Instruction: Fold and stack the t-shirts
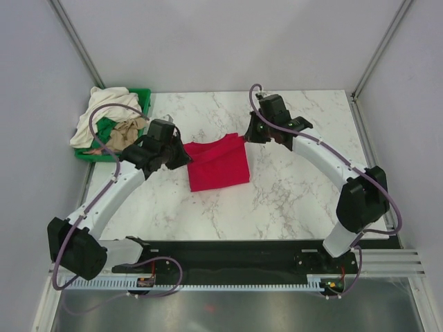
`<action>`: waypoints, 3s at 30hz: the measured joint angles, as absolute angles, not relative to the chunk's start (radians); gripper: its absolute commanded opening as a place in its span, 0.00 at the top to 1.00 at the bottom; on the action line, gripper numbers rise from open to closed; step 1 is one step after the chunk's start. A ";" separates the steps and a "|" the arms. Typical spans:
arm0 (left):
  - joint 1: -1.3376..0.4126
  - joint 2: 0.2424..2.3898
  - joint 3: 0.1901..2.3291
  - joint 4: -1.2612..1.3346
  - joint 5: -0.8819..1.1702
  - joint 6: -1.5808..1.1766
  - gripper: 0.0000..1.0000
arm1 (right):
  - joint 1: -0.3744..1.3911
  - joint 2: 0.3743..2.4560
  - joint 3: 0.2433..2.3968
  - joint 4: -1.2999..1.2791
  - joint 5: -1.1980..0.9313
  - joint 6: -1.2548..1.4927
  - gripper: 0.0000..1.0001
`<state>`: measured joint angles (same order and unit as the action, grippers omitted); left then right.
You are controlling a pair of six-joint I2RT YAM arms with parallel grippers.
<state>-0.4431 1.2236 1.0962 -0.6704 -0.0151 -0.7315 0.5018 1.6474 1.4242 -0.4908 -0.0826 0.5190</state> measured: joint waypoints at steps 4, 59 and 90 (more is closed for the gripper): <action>-0.382 1.303 1.142 -0.664 0.026 -0.690 0.98 | 0.497 1.727 1.501 -0.486 -0.080 0.515 1.00; -0.164 2.301 1.874 -0.661 0.274 -0.448 0.39 | 0.375 1.990 0.914 0.418 -0.597 0.778 0.79; -0.271 1.032 0.906 -0.793 0.175 -0.418 0.00 | 0.345 2.288 1.674 -0.083 -0.353 0.527 0.26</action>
